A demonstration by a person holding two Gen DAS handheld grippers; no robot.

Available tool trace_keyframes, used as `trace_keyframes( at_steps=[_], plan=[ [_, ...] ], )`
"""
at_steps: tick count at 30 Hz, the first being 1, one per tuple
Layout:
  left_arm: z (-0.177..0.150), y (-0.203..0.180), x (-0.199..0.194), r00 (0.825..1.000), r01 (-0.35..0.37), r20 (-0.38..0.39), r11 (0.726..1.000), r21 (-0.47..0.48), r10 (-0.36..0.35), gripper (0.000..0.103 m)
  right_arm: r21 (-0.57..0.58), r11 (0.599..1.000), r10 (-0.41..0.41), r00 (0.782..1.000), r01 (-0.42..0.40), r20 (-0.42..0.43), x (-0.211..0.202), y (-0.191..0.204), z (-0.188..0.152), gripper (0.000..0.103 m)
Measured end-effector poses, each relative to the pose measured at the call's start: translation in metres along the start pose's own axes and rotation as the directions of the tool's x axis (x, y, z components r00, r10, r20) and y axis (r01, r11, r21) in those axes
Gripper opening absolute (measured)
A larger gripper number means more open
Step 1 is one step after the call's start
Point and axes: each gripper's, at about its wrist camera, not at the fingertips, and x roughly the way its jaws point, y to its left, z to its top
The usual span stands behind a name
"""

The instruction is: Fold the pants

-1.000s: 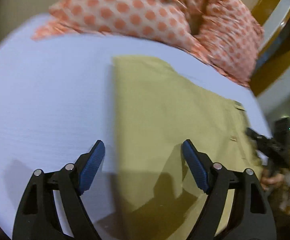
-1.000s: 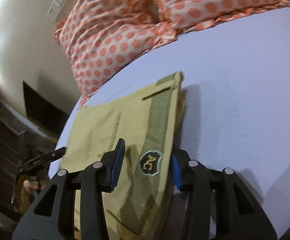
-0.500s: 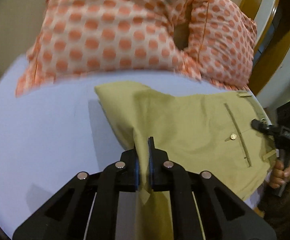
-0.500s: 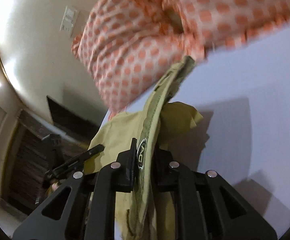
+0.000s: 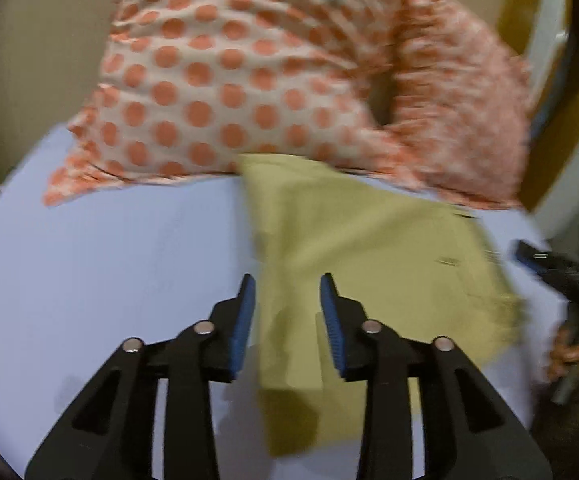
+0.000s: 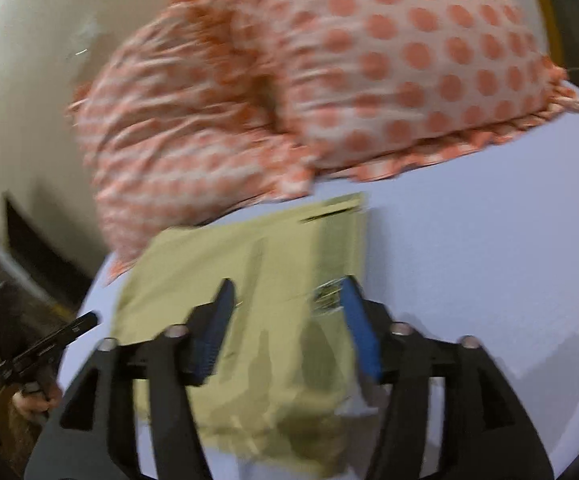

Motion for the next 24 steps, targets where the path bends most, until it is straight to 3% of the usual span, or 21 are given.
trace_keyframes(
  at_steps=[2, 4, 6, 9, 11, 12, 14, 17, 24],
  plan=[
    [-0.009, -0.015, 0.007, 0.996, 0.072, -0.049, 0.997, 0.012, -0.072, 0.049, -0.039, 0.999, 0.011, 0.999, -0.013, -0.051, 0.008, 0.015, -0.009, 0.067],
    [-0.016, -0.025, 0.026, 0.989, 0.096, -0.114, 0.995, 0.006, -0.095, 0.053, -0.047, 0.999, -0.019, 0.992, 0.013, -0.125, 0.026, 0.021, -0.019, 0.076],
    [-0.025, -0.030, 0.051, 0.980, 0.067, -0.187, 0.998, -0.008, -0.067, 0.053, -0.049, 0.997, -0.069, 0.984, 0.062, -0.163, 0.042, 0.023, -0.025, 0.077],
    [-0.032, -0.041, 0.049, 0.987, 0.006, -0.158, 0.999, 0.040, 0.000, 0.056, -0.075, 0.987, -0.154, 0.976, 0.143, -0.157, 0.031, 0.030, -0.029, 0.080],
    [-0.041, -0.047, 0.033, 0.990, -0.010, -0.143, 0.998, 0.057, 0.018, 0.076, -0.093, 0.971, -0.230, 0.967, 0.220, -0.109, 0.009, 0.037, -0.037, 0.091],
    [-0.051, -0.050, 0.020, 0.991, -0.024, -0.129, 0.997, 0.069, 0.033, 0.081, -0.100, 0.966, -0.246, 0.965, 0.237, -0.086, -0.004, 0.041, -0.045, 0.102],
    [-0.068, -0.053, 0.001, 0.992, -0.061, -0.107, 0.994, 0.085, 0.070, 0.096, -0.118, 0.963, -0.248, 0.968, 0.243, -0.026, -0.031, 0.053, -0.066, 0.102],
    [-0.099, -0.055, -0.023, 0.985, -0.130, -0.105, 0.987, 0.093, 0.140, 0.098, -0.178, 0.953, -0.251, 0.968, 0.244, -0.018, -0.042, 0.069, -0.094, 0.102],
    [-0.124, -0.051, -0.019, 0.975, -0.163, -0.139, 0.985, 0.060, 0.170, 0.100, -0.265, 0.900, -0.379, 0.921, 0.345, -0.088, -0.014, 0.087, -0.134, 0.102]
  ],
)
